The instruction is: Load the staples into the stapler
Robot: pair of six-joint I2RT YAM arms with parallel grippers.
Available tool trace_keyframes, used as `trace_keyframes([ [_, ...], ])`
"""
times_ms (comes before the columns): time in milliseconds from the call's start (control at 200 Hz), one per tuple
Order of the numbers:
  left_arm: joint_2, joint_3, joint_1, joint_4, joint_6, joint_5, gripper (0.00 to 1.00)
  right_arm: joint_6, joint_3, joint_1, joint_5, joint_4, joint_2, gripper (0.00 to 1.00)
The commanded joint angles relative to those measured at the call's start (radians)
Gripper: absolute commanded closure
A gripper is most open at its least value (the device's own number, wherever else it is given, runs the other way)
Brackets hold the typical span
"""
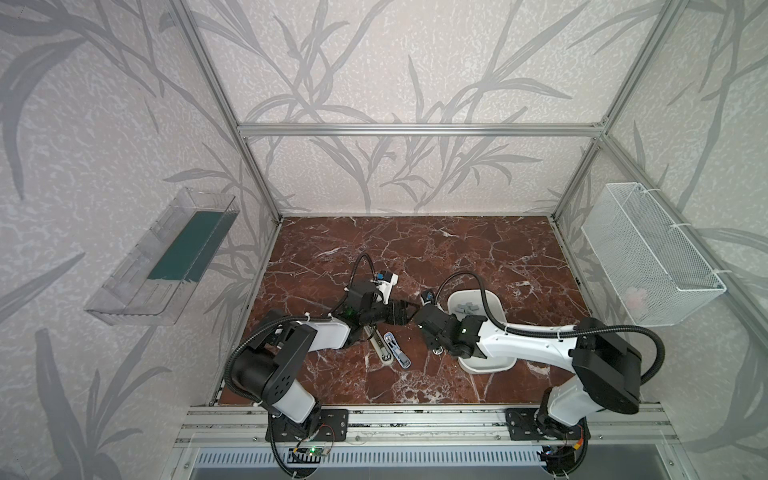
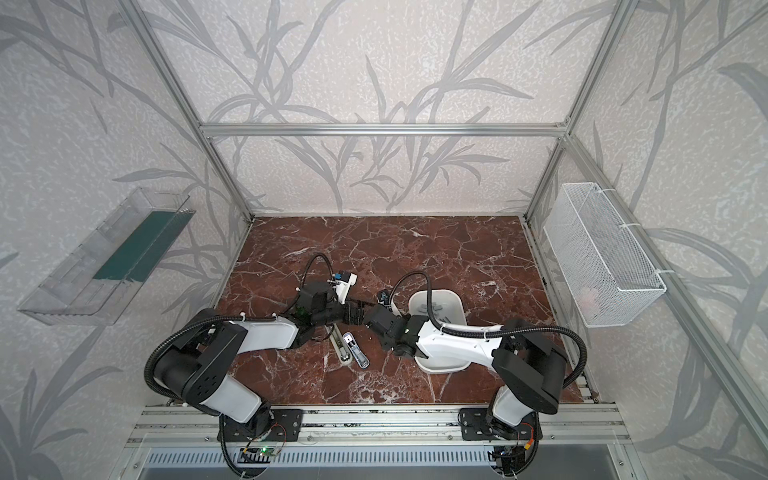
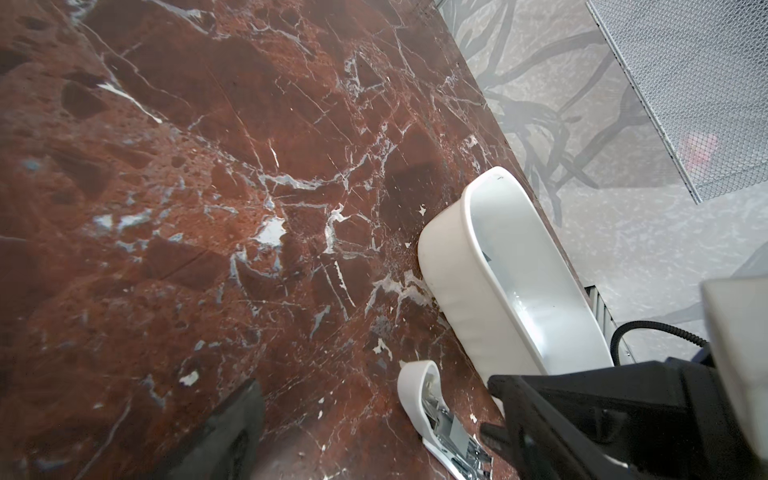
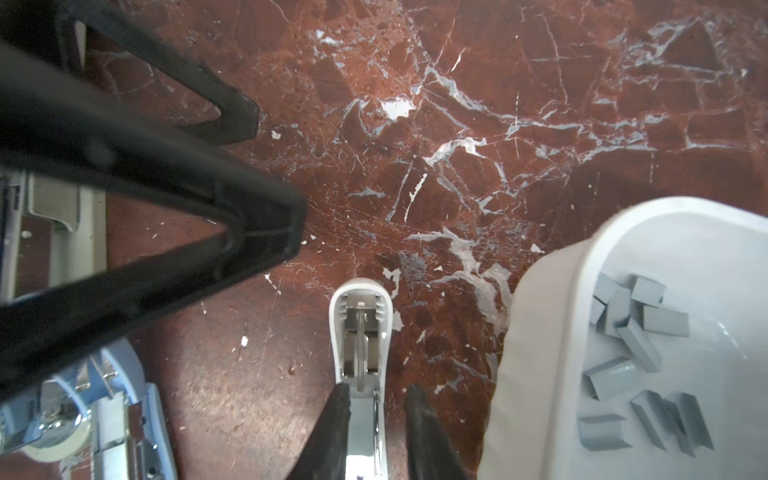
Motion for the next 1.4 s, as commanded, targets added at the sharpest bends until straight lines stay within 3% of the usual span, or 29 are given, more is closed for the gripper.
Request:
trace_keyframes([
  [0, 0.017, 0.035, -0.009, 0.064, -0.016, 0.044, 0.1, -0.004, 0.034, -0.004, 0.009, -0.039, 0.041, 0.74],
  [370, 0.033, 0.05, -0.014, 0.021, 0.018, 0.035, 0.1, 0.009, 0.042, -0.004, -0.012, -0.07, 0.074, 0.77],
  [1085, 0.0, 0.031, -0.07, -0.068, 0.08, -0.018, 0.11, 0.067, -0.077, 0.025, -0.003, -0.067, -0.064, 0.81],
  [1395, 0.099, 0.053, -0.127, -0.04, 0.063, -0.02, 0.14, 0.046, -0.084, 0.021, 0.055, -0.022, -0.118, 0.78],
])
